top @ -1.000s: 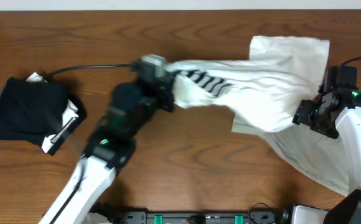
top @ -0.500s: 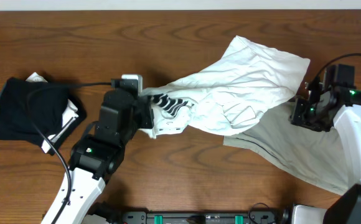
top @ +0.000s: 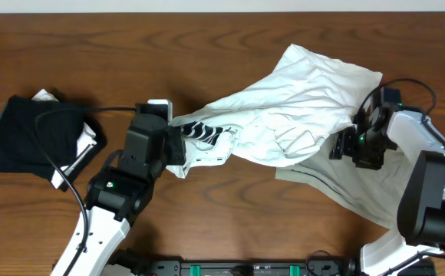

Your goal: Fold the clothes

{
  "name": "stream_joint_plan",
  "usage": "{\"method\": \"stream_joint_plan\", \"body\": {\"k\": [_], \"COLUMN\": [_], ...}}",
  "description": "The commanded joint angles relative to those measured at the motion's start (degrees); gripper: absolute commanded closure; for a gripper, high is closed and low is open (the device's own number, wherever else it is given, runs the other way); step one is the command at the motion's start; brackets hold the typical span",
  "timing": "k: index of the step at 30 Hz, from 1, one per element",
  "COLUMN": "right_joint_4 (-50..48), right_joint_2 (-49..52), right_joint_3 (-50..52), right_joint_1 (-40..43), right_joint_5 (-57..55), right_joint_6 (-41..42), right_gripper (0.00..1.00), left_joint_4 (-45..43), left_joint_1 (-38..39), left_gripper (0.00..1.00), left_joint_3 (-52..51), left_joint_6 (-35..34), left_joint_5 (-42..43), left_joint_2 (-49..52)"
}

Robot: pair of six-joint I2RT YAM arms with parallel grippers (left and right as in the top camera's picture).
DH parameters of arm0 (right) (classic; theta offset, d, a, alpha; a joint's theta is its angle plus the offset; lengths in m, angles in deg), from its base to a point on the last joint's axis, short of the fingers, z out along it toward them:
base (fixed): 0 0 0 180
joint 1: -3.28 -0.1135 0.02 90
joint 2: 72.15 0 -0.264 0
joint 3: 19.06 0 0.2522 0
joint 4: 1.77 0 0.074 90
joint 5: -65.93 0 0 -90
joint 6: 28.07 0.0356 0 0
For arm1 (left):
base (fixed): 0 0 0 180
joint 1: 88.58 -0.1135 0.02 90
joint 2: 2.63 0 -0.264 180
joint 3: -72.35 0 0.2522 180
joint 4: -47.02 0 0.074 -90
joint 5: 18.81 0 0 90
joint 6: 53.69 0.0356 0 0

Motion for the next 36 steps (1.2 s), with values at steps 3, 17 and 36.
{"method": "stream_joint_plan", "body": {"k": [3, 17, 36], "right_joint_4": [-2.4, -5.0, -1.0], "right_joint_2": [7.9, 16.1, -14.9], "right_joint_3": [1.2, 1.3, -9.4], "right_joint_1": [-0.8, -3.4, 15.8], "right_joint_5": [-7.7, -15.2, -21.2], "right_joint_6": [-0.3, 3.9, 14.7], "right_gripper": [0.2, 0.99, 0.99], "left_joint_4": [0.1, 0.1, 0.1], "left_joint_1": [-0.3, -0.3, -0.3], "left_gripper": [0.93, 0.88, 0.88], "left_joint_3": [0.6, 0.6, 0.6], "left_joint_6": [-0.3, -0.3, -0.3], "left_joint_5": [-1.3, -1.3, -1.3], "left_joint_2": [0.0, 0.0, 0.0]}}
